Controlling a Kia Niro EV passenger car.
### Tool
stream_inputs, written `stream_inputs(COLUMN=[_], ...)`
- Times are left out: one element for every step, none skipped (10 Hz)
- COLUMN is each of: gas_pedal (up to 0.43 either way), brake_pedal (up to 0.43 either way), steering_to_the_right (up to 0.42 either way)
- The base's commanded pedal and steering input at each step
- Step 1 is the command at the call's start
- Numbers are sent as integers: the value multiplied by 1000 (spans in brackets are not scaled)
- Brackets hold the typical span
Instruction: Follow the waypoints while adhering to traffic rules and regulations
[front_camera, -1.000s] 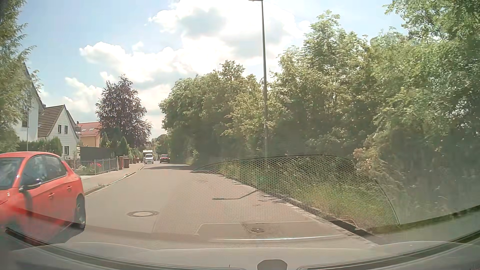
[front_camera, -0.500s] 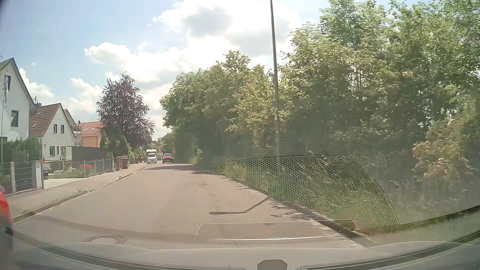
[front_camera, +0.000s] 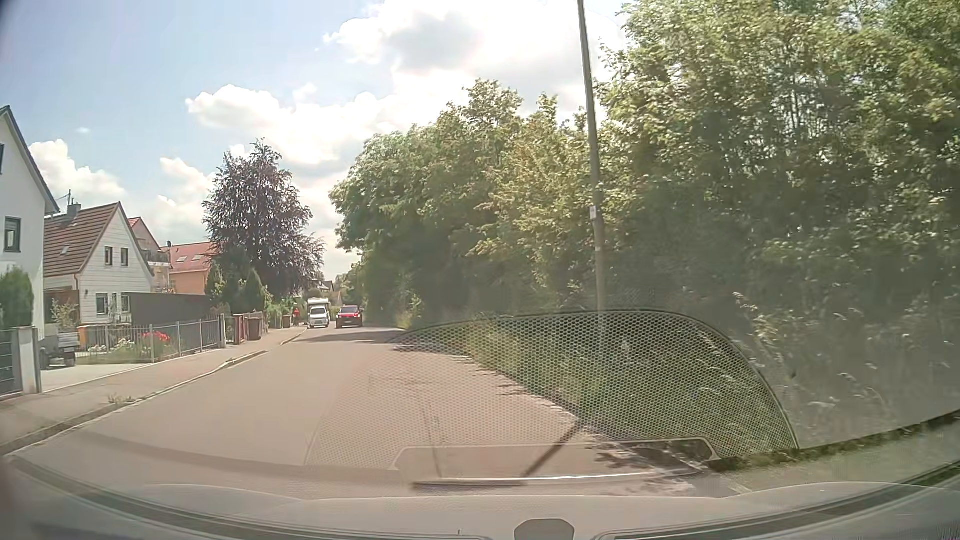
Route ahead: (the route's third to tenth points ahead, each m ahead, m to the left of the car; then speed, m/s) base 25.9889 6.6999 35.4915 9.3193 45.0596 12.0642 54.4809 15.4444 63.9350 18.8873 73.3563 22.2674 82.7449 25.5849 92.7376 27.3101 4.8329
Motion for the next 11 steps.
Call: stream_inputs(gas_pedal=[59, 59, 59, 59, 59, 59, 59, 59, 59, 59, 59], brake_pedal=[0, 0, 0, 0, 0, 0, 0, 0, 0, 0, 0], steering_to_the_right=[-90, -96, -101, -100, -99, -100, -102, -105, -105, -101, -92])
